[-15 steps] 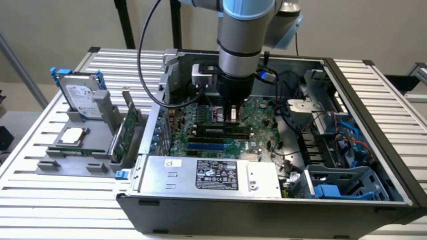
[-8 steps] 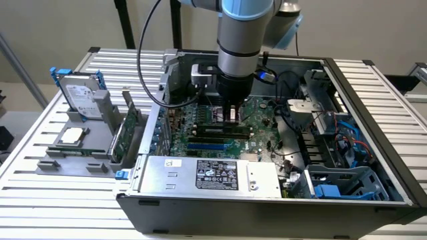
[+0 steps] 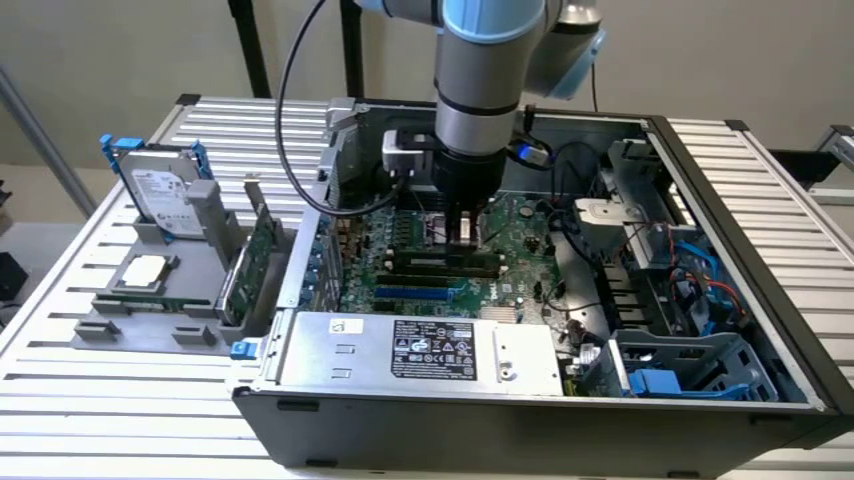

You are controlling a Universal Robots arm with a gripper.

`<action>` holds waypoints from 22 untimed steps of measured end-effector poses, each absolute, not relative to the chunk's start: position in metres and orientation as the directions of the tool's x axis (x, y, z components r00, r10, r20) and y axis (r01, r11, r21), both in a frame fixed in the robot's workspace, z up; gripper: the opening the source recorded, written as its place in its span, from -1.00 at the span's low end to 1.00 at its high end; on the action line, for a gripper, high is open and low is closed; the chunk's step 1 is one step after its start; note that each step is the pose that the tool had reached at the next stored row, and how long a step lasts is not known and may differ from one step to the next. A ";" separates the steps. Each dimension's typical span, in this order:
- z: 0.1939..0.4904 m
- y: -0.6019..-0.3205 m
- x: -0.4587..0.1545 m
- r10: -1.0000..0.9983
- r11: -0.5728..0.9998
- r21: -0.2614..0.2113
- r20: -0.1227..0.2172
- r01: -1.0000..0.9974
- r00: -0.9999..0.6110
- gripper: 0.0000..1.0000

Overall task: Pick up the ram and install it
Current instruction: 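Insert the ram into the slot, then press down the ram until it locks into place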

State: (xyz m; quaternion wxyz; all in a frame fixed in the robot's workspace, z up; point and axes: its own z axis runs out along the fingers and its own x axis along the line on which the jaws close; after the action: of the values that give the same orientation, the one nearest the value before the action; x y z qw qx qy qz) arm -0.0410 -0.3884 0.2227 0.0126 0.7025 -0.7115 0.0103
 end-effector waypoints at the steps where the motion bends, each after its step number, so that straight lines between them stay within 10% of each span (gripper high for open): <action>1: 0.223 -0.388 -0.041 -0.999 0.013 0.003 0.034 -1.000 -0.013 1.00; 15: 0.242 -0.388 -0.042 -0.999 0.013 0.005 0.038 -1.000 -0.013 1.00; 16: 0.243 -0.388 -0.042 -0.999 0.013 0.005 0.038 -1.000 -0.013 -1.00; 22: 0.243 -0.388 -0.043 -0.999 0.013 0.006 0.038 -1.000 -0.013 -1.00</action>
State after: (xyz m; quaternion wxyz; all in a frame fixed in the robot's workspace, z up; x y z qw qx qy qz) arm -0.0427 -0.3885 0.2431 0.0158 0.7024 -0.7115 0.0113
